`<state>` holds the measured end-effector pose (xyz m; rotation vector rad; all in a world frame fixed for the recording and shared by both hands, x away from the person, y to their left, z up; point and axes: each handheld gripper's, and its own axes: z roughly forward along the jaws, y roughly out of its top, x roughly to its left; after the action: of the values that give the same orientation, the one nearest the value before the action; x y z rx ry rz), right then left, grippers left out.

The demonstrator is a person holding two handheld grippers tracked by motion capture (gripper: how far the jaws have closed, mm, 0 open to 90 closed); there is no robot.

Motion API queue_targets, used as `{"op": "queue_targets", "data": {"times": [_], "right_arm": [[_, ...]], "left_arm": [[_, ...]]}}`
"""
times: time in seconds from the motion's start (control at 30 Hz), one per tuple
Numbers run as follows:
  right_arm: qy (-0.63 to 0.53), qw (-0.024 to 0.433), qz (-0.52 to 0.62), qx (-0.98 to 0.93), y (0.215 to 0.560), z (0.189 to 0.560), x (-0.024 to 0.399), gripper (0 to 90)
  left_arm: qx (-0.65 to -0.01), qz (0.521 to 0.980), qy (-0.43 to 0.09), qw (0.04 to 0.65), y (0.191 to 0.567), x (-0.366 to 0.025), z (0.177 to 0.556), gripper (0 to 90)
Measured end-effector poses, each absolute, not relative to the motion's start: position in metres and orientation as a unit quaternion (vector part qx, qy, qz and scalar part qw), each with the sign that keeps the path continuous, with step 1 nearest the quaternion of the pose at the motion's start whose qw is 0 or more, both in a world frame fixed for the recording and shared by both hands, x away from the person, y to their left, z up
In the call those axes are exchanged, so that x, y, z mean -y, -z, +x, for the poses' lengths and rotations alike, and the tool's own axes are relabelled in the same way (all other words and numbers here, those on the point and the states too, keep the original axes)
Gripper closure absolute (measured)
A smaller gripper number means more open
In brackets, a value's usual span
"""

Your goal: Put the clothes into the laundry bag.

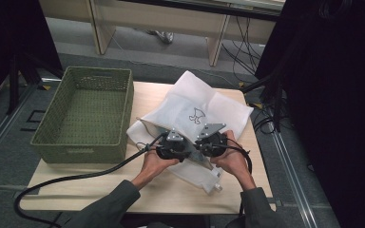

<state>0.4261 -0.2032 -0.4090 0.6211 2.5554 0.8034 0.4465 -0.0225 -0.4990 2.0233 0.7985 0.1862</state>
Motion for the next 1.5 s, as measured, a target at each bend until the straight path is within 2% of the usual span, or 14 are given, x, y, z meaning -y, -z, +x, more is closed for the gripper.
{"op": "queue_targets", "data": {"times": [0.1, 0.2, 0.27, 0.33, 0.37, 0.43, 0.47, 0.6, 0.7, 0.93, 1.03, 1.13, 1.3, 1.5], "right_arm": [[-0.280, 0.207, 0.234, -0.908, 0.413, 0.425, 0.198, 69.6], [-0.276, 0.221, 0.213, -0.911, 0.416, 0.427, 0.188, 68.6], [-0.262, 0.236, 0.210, -0.912, 0.418, 0.430, 0.182, 71.8], [-0.247, 0.257, 0.201, -0.913, 0.421, 0.435, 0.176, 86.8], [-0.243, 0.258, 0.199, -0.914, 0.422, 0.436, 0.176, 88.0], [-0.240, 0.256, 0.190, -0.917, 0.422, 0.437, 0.175, 88.7], [-0.244, 0.253, 0.192, -0.916, 0.421, 0.435, 0.176, 88.8], [-0.259, 0.234, 0.197, -0.916, 0.408, 0.422, 0.188, 88.8], [-0.258, 0.225, 0.201, -0.918, 0.405, 0.411, 0.198, 88.7], [-0.291, 0.206, 0.197, -0.913, 0.407, 0.398, 0.205, 88.6], [-0.292, 0.204, 0.199, -0.913, 0.408, 0.397, 0.206, 88.5], [-0.292, 0.204, 0.199, -0.913, 0.409, 0.398, 0.205, 88.5], [-0.293, 0.200, 0.201, -0.913, 0.408, 0.398, 0.205, 88.5], [-0.293, 0.196, 0.205, -0.913, 0.410, 0.399, 0.206, 88.5]], "left_arm": [[-0.320, 0.832, -0.083, 0.446, 0.498, 0.017, 0.447, 59.3], [-0.334, 0.820, -0.086, 0.456, 0.496, 0.016, 0.443, 58.6], [-0.320, 0.834, -0.095, 0.438, 0.493, 0.010, 0.445, 57.7], [-0.325, 0.834, -0.101, 0.433, 0.490, 0.007, 0.445, 57.2], [-0.324, 0.836, -0.102, 0.431, 0.488, 0.005, 0.445, 57.0], [-0.342, 0.819, -0.098, 0.451, 0.487, 0.005, 0.443, 56.1], [-0.324, 0.835, -0.102, 0.432, 0.484, 0.000, 0.444, 55.6], [-0.317, 0.834, -0.100, 0.440, 0.478, 0.001, 0.438, 55.1], [-0.319, 0.830, -0.079, 0.451, 0.479, 0.006, 0.431, 54.3], [-0.318, 0.829, -0.041, 0.458, 0.491, 0.014, 0.427, 52.9], [-0.321, 0.824, -0.045, 0.465, 0.496, 0.016, 0.430, 52.7], [-0.324, 0.819, -0.031, 0.473, 0.500, 0.021, 0.431, 59.9], [-0.306, 0.818, -0.080, 0.480, 0.505, 0.027, 0.444, 85.6], [-0.334, 0.799, -0.108, 0.488, 0.504, 0.023, 0.463, 88.9]]}}
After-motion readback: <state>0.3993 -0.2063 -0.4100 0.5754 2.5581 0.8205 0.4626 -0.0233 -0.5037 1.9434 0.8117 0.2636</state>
